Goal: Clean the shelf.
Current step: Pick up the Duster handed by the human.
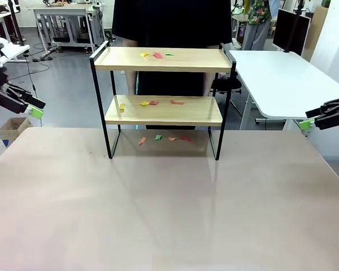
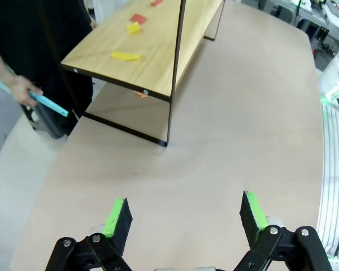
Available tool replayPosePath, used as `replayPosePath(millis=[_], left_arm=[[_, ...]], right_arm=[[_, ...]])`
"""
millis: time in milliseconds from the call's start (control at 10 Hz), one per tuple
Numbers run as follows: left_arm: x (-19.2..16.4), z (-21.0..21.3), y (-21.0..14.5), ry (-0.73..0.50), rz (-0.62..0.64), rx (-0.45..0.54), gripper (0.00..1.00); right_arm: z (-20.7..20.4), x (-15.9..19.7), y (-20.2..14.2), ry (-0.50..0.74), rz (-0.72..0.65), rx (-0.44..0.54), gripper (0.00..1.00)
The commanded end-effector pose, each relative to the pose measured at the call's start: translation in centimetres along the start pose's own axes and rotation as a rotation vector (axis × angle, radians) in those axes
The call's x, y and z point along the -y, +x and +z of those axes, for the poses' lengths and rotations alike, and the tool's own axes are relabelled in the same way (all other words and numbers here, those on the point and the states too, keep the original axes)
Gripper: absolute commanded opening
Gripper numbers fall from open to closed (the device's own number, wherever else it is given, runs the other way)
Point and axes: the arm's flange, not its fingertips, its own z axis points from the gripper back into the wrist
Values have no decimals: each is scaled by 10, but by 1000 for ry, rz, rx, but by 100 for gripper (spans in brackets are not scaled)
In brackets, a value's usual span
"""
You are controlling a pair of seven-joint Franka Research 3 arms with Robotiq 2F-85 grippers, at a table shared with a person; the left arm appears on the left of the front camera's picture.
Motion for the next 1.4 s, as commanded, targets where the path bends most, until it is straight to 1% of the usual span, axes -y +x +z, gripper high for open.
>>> replayPosePath(millis=[0,100,200,400,500,700,800,1000,1100,1300], left_arm=[[9,2,6,13,8,-19,100],[0,0,0,0,0,0,100],[-20,2,3,-49,14,33,100],[-58,11,-14,-104,27,205,100],[-67,16,-21,-146,21,258,100],[-101,25,-41,-195,0,341,100],[-116,24,-51,-200,-34,379,100],[-145,17,-71,-206,-150,448,100],[-153,14,-79,-199,-199,481,100],[-165,7,-90,-191,-260,528,100]], right_arm=[[7,-5,2,-1,24,8,100],[7,-5,2,-1,24,8,100],[2,-4,4,-2,-1,-6,100],[6,44,5,66,82,88,100],[7,65,1,101,103,114,100],[7,101,-8,147,135,148,100],[8,119,-15,174,133,175,100],[12,152,-29,176,148,238,100],[12,164,-36,179,161,273,100],[7,176,-47,194,154,320,100]])
